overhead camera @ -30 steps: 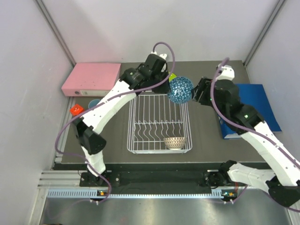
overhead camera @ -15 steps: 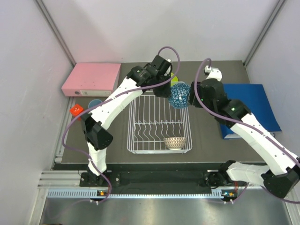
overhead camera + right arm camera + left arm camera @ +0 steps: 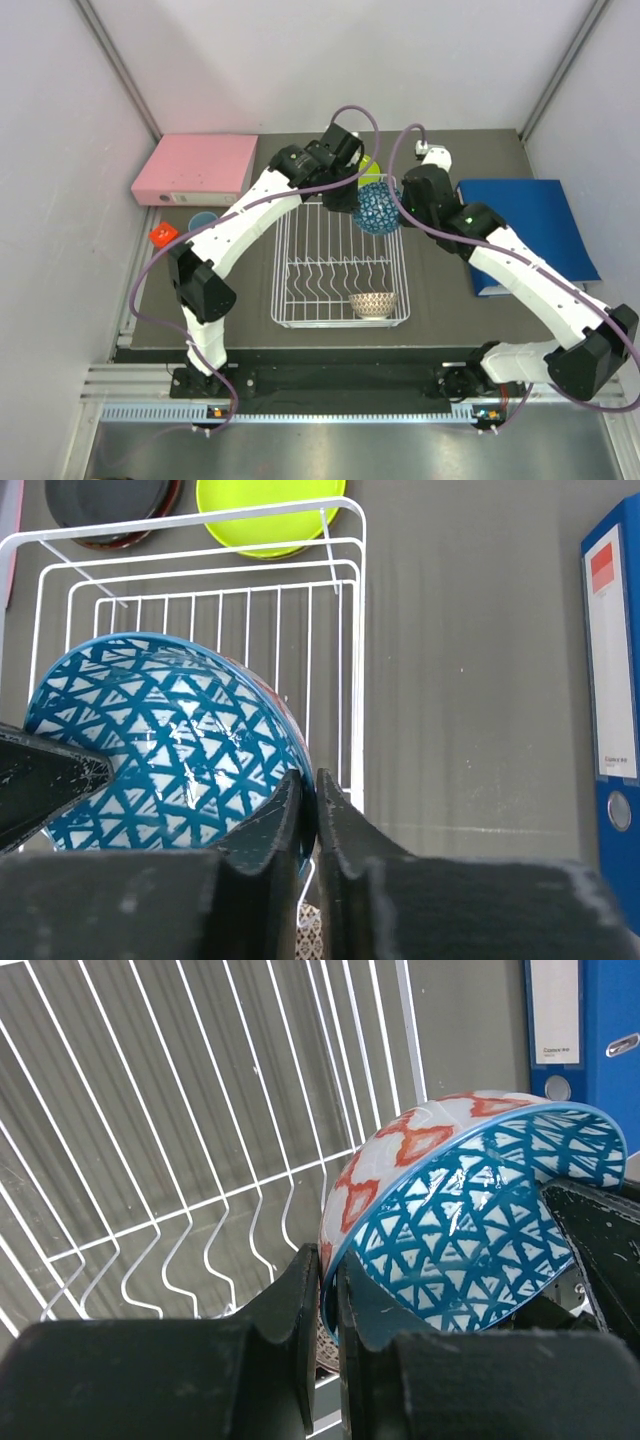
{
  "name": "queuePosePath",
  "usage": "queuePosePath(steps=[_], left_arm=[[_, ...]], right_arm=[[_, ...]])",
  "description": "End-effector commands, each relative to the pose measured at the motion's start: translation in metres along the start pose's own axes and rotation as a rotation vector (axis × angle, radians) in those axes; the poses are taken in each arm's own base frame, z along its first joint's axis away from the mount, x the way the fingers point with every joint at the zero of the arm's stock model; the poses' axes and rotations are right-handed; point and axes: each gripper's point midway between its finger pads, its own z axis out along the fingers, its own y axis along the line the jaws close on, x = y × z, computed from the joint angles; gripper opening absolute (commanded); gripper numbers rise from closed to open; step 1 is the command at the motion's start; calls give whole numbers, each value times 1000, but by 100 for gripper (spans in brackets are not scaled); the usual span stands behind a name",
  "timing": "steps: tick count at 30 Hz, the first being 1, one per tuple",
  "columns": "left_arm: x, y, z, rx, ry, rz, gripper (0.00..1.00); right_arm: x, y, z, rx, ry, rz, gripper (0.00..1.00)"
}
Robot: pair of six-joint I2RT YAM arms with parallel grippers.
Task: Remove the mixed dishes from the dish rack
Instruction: Pick up the bowl from the dish rack.
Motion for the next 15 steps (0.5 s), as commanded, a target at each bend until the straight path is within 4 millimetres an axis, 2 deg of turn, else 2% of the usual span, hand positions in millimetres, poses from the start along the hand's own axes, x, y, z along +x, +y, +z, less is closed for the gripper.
queuePosePath(steps=[1, 6, 9, 12, 13, 15], left_arm=[[-23, -36, -52, 168, -125, 12, 0], [-22, -37, -55, 177, -128, 12, 0], [-22, -38, -56, 184, -132, 12, 0], [-21, -36, -55, 182, -136, 20, 0], [-20, -35, -55, 182, -136, 33, 5], [-25, -31, -55, 159, -158, 43, 34]], right_arm=[[-5, 3, 7, 16, -17, -18, 14], [-2, 4, 13, 21, -8, -25, 15], [0, 2, 16, 30, -7, -29, 0], [-5, 1, 13, 29, -30, -14, 0], [-10, -1, 11, 32, -48, -2, 0], [-20, -8, 8, 57, -72, 10, 0]])
